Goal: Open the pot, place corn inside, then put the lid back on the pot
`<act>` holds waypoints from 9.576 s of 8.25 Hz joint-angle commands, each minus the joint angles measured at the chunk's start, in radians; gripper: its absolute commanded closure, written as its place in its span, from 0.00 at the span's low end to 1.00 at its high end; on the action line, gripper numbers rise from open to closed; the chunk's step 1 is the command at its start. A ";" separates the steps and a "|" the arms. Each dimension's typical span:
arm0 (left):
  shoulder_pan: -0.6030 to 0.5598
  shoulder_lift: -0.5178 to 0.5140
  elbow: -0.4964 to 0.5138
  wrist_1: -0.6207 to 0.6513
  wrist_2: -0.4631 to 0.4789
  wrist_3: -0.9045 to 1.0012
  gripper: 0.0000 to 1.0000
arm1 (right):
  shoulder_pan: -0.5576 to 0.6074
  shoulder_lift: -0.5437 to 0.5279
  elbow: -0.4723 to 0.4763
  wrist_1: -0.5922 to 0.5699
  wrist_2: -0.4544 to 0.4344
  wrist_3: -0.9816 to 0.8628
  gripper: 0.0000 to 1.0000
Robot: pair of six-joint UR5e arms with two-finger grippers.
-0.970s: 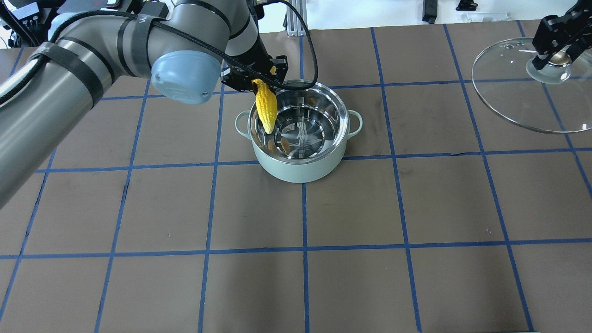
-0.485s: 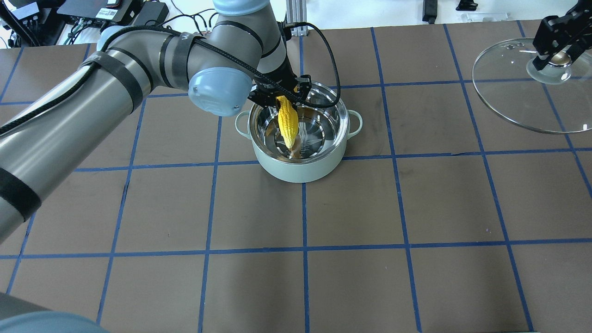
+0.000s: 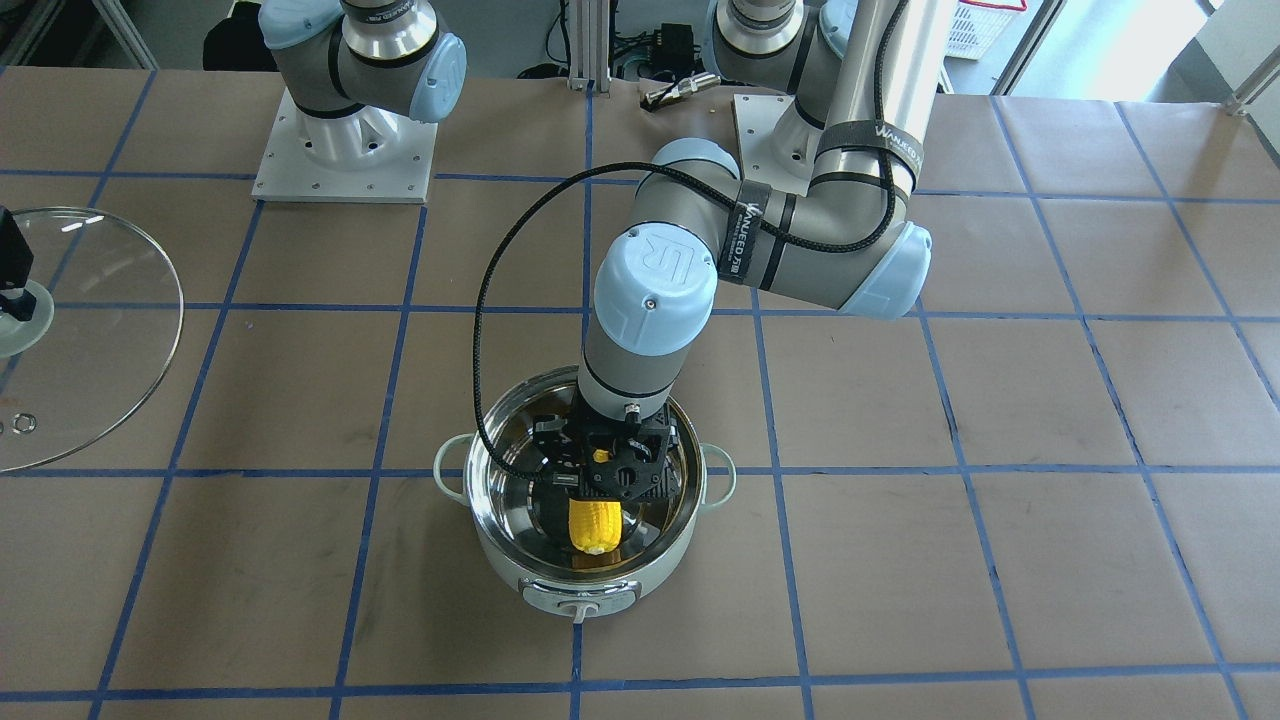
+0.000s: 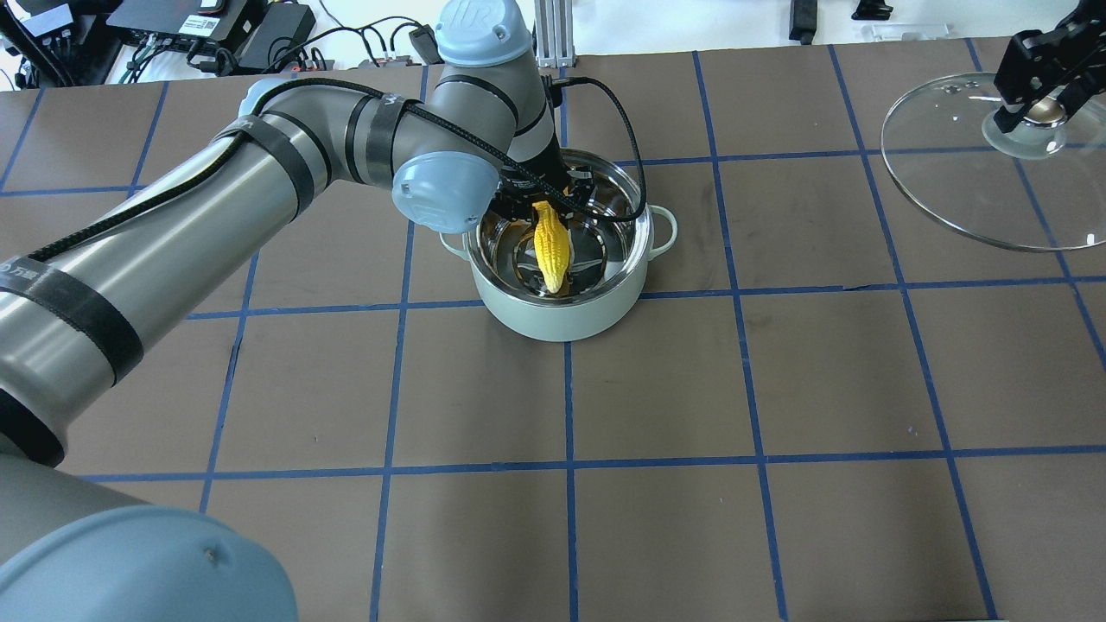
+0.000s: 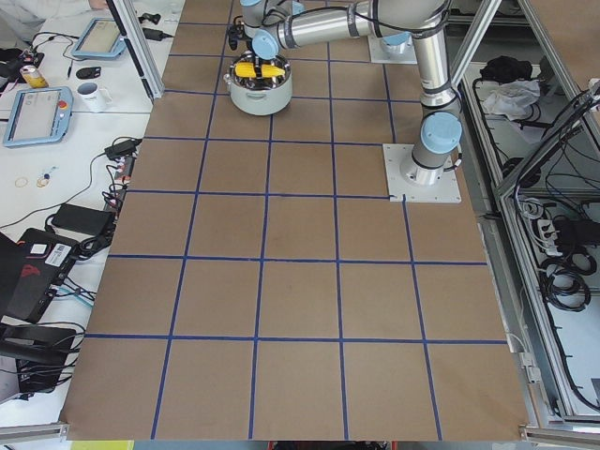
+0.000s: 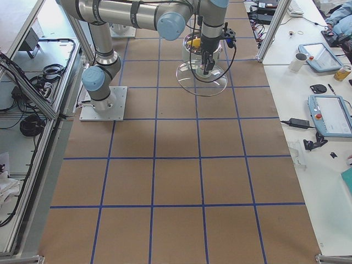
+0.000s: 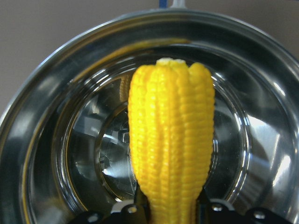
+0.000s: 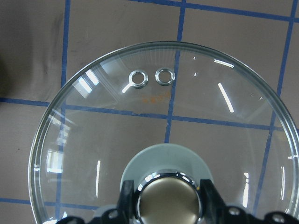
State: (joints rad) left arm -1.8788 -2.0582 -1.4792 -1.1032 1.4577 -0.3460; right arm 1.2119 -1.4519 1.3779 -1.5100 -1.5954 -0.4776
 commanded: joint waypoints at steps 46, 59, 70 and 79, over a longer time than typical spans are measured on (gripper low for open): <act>0.339 0.424 0.022 -0.489 0.148 0.344 0.00 | 0.744 0.331 -0.002 -0.449 0.009 0.947 0.70; 0.334 0.431 0.013 -0.481 0.145 0.314 0.00 | 0.732 0.323 0.018 -0.449 0.018 0.961 0.49; 0.334 0.431 0.011 -0.480 0.136 0.320 0.00 | 0.684 0.266 0.007 -0.449 0.026 0.849 0.03; 0.334 0.423 0.011 -0.474 0.138 0.314 0.00 | 0.398 -0.093 0.044 -0.009 -0.015 0.447 0.00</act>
State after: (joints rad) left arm -1.5447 -1.6343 -1.4680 -1.5789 1.5953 -0.0314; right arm 1.6768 -1.5349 1.4148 -1.5251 -1.6361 0.0301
